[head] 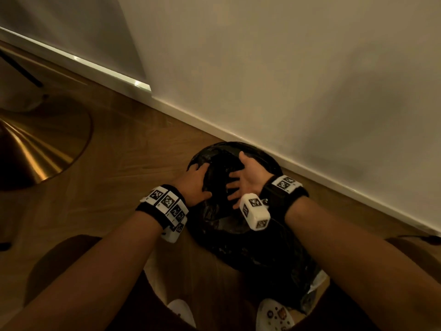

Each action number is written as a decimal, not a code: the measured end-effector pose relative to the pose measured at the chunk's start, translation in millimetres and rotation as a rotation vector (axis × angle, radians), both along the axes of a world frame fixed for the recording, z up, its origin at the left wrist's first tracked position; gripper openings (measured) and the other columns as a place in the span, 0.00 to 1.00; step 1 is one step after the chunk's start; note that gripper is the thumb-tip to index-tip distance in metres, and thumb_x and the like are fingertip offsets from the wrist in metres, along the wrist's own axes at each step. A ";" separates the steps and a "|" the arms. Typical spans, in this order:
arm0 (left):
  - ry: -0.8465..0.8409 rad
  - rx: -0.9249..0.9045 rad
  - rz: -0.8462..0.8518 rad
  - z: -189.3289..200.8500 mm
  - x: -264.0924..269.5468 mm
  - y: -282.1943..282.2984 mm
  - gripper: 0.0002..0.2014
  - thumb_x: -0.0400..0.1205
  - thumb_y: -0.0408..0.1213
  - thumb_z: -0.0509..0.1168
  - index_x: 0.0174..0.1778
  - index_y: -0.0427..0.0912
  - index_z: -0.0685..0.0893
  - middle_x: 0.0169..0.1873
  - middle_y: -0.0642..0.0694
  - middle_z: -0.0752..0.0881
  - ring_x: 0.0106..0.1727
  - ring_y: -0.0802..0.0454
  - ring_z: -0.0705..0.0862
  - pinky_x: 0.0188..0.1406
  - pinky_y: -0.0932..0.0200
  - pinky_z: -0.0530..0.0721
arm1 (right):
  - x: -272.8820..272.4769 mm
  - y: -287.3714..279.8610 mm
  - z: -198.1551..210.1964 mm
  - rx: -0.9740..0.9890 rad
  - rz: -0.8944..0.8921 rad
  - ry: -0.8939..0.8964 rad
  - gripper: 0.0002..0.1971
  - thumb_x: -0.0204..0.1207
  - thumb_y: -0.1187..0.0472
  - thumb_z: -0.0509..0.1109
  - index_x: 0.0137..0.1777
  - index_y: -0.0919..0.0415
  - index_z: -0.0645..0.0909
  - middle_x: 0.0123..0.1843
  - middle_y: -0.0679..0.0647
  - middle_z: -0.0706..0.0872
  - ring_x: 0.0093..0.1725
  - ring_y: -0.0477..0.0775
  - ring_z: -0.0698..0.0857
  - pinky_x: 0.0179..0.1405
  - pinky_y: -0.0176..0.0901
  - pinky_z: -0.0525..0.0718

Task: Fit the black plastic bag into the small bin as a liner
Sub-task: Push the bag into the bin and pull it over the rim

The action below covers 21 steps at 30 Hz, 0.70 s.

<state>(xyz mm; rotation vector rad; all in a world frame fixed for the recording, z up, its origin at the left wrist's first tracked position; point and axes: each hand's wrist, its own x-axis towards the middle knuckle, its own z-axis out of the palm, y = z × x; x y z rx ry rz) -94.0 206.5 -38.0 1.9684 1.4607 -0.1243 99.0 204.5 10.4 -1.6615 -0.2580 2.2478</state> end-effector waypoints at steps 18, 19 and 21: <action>0.193 -0.092 -0.262 24.8 -12.0 -1.1 0.16 0.81 0.49 0.64 0.59 0.45 0.89 0.58 0.49 0.88 0.57 0.50 0.85 0.60 0.52 0.84 | -26.8 18.0 -160.5 0.143 0.012 -0.358 0.35 0.76 0.34 0.61 0.78 0.52 0.73 0.77 0.59 0.77 0.72 0.66 0.79 0.68 0.64 0.80; 0.161 -0.046 -0.221 26.0 -12.5 3.2 0.14 0.82 0.46 0.64 0.55 0.46 0.90 0.56 0.49 0.89 0.54 0.50 0.86 0.57 0.52 0.85 | -32.7 12.8 -133.1 0.113 -0.001 -0.373 0.33 0.76 0.35 0.62 0.77 0.53 0.74 0.76 0.57 0.78 0.71 0.66 0.79 0.64 0.61 0.83; 0.078 0.076 -0.072 25.8 -14.0 16.2 0.11 0.81 0.44 0.66 0.56 0.48 0.88 0.58 0.47 0.86 0.53 0.49 0.85 0.57 0.49 0.86 | -39.4 5.9 -85.0 0.085 0.031 -0.338 0.24 0.80 0.40 0.63 0.70 0.53 0.75 0.67 0.57 0.81 0.65 0.66 0.81 0.47 0.52 0.84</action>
